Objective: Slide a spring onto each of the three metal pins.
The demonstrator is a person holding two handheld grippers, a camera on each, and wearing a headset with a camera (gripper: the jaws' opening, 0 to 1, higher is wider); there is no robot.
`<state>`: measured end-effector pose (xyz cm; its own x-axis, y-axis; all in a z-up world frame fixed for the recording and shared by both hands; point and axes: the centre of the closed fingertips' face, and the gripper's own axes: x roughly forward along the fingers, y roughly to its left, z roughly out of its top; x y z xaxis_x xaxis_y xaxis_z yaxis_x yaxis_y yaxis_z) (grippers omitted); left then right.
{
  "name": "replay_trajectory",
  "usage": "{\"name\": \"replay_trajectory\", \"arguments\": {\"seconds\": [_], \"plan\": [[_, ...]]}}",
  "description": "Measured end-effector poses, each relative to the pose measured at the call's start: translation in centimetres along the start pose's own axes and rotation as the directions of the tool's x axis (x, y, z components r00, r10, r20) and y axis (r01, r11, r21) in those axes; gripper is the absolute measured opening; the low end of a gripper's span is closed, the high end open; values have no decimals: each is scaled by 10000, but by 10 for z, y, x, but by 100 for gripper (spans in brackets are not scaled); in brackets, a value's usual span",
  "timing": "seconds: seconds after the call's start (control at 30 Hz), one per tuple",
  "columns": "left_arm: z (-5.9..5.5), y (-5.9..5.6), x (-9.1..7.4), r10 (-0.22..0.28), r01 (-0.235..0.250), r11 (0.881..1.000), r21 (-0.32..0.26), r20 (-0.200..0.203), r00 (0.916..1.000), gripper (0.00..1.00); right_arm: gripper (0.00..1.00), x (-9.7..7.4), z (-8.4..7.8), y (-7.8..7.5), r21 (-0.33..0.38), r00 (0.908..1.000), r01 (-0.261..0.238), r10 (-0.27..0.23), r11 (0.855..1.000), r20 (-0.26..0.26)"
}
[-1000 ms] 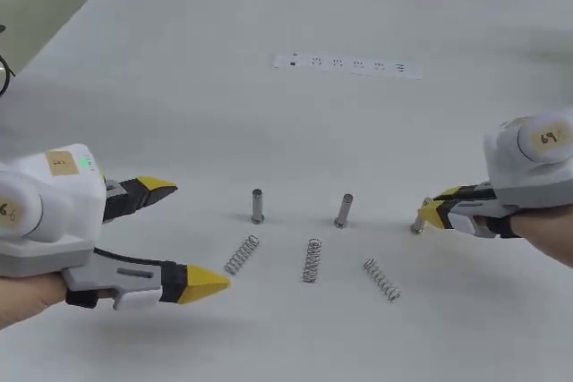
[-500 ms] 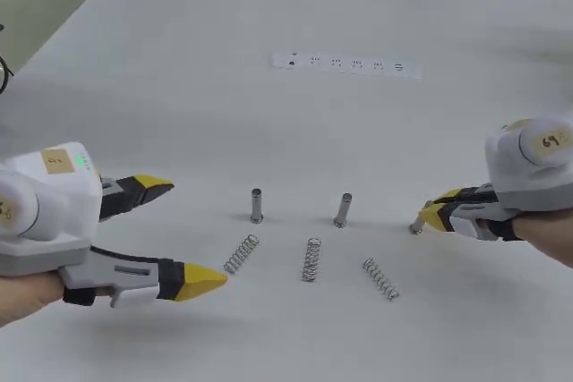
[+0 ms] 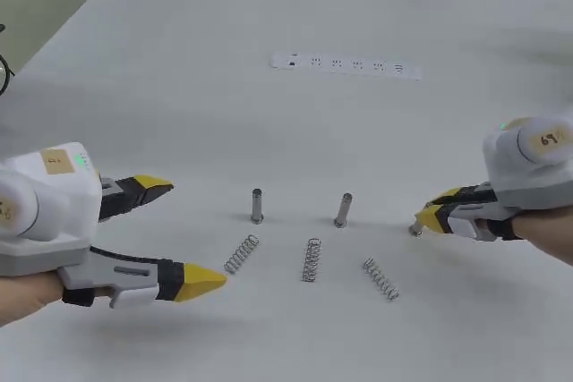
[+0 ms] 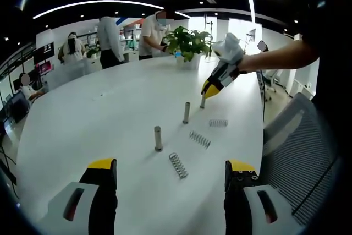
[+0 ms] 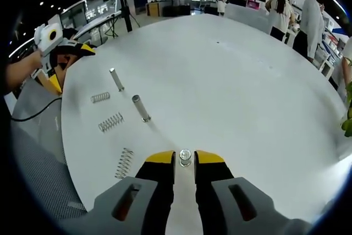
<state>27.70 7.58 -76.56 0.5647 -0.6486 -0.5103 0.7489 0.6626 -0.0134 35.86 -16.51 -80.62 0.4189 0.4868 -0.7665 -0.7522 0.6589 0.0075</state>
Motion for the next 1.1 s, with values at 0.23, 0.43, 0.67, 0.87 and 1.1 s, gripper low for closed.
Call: {"name": "replay_trajectory", "arguments": {"seconds": [0.23,0.43,0.67,0.87,1.1], "plan": [[-1,0,0,4,-4,10000,-20,-11,10000,77,16,0,1,1,65,10000,-80,80,9999,55],[-1,2,-1,45,-45,10000,-63,18,10000,77,23,1,0,3,9,9999,-89,89,10000,100],[0,2,0,29,-29,10000,-55,18,10000,77,31,1,-3,7,29,9997,-250,250,9997,-21],[0,3,0,23,-22,9999,-146,75,10000,78,39,1,-2,8,-19,9996,-263,263,9997,39],[0,6,-1,68,-67,9998,-178,89,9999,79,48,0,-1,10,-80,9994,-349,350,9994,71]]}}
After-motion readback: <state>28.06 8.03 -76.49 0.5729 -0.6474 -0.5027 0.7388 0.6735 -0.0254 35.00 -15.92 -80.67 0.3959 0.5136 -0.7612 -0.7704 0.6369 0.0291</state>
